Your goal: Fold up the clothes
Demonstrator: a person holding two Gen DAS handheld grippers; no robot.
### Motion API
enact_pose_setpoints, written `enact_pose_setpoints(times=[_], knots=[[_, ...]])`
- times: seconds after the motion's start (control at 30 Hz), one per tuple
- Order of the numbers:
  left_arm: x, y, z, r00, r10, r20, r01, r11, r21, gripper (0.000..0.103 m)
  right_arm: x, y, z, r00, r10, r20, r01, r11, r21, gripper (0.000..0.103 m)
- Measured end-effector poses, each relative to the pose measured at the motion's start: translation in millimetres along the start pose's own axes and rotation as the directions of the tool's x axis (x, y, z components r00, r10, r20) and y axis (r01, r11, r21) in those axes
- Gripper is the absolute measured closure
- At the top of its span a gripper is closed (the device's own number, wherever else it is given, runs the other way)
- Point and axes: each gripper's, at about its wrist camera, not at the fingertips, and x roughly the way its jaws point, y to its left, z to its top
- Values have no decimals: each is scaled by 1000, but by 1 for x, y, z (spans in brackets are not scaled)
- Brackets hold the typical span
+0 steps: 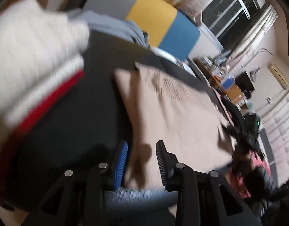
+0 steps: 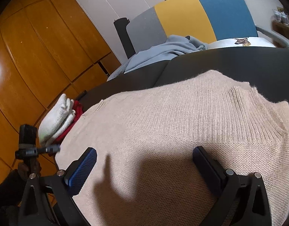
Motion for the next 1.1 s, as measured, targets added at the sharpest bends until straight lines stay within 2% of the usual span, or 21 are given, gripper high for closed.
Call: enact_pose_setpoints(times=[0.03,0.1,0.2,0.37,0.47,0.63,0.67,0.7,0.73,0.83,0.9,1.0,1.1], knots=[[4,-4,8,1000,22,5,-22,1000,3,69,0,0,0,1000,1,1,-1,1000,-1,0],[17,-11,23,998,67,0,-67,998,14,54,0,0,0,1000,2,2,-2,1000,-2,0],[43,-16,45,993,116,-33,-115,993,27,53,-1,0,-1,1000,5,7,-5,1000,-4,0],[76,-7,63,985,147,-94,-146,989,18,53,-3,-1,-2,1000,18,19,-18,1000,-2,0],[91,-5,64,984,126,-125,-126,992,7,53,-4,-2,-2,999,27,28,-27,1000,-1,0],[92,-2,60,990,101,-93,-104,994,-23,51,-6,-3,-3,998,42,40,-42,999,3,0],[93,-3,60,991,98,-93,-101,994,-29,54,-6,-3,-3,998,43,39,-43,999,5,0],[95,-5,60,992,84,-99,-86,996,-23,76,-6,-3,-2,999,43,33,-43,999,6,0],[98,-8,60,992,65,-109,-66,998,-13,83,-5,-2,-1,999,43,23,-43,999,6,0],[100,-17,65,989,97,-108,-95,995,21,88,-6,-2,5,999,45,-23,-45,999,23,0],[95,-16,72,989,109,-98,-108,994,11,89,-12,0,12,997,29,-67,-28,1000,14,0],[81,-9,80,991,118,-67,-119,993,-7,90,-30,5,21,994,-7,-112,-3,996,-93,0],[80,-10,89,987,147,-65,-147,989,8,90,-39,3,28,981,-34,-193,-1,984,-179,0]])
